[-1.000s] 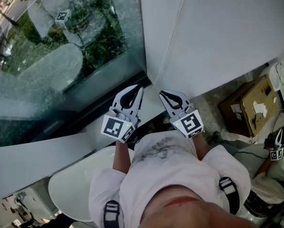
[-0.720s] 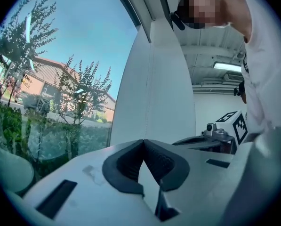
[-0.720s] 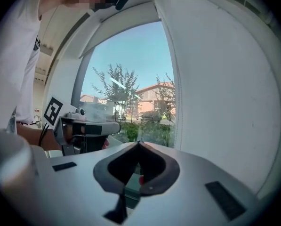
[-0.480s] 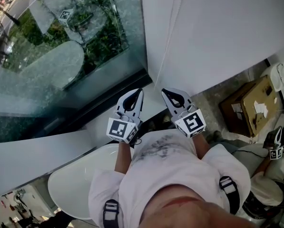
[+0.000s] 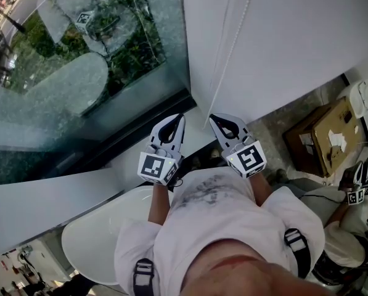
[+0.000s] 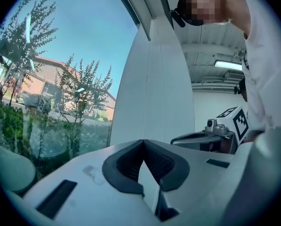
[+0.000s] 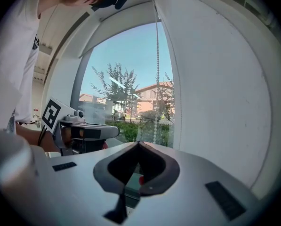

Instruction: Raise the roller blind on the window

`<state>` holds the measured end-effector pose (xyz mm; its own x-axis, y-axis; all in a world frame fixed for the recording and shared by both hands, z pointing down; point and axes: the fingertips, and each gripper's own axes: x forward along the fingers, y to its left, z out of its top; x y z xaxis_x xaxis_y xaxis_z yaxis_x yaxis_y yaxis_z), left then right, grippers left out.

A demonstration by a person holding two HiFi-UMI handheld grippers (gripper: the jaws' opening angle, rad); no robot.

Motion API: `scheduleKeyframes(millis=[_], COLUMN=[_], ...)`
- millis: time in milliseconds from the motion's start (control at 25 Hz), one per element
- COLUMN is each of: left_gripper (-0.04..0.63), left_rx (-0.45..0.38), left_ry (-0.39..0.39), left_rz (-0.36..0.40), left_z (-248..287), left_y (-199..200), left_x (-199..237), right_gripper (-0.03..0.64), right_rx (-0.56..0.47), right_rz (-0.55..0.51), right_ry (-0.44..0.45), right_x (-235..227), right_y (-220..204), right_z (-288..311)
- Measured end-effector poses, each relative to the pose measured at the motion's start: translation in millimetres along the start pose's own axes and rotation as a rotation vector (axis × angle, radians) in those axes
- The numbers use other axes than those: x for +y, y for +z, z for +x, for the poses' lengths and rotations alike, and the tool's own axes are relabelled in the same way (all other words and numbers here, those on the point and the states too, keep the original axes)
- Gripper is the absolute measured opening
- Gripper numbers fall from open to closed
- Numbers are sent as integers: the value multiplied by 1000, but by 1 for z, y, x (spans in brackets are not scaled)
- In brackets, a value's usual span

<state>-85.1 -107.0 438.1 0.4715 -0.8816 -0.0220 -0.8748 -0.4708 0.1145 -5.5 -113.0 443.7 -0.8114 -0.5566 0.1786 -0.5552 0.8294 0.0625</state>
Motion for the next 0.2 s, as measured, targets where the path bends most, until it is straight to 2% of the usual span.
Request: scheduleKeyframes(millis=[200], left_gripper=[8], left_rx=[0], left_ry=[3], left_rz=[10], left_z=[-1], left_y=[-3], left_x=[-3], right_gripper=[60], right_rx=[9], right_rz=[-2], right_ry=[-6], right_x=[0], right_y=[-3], right_z=[-3])
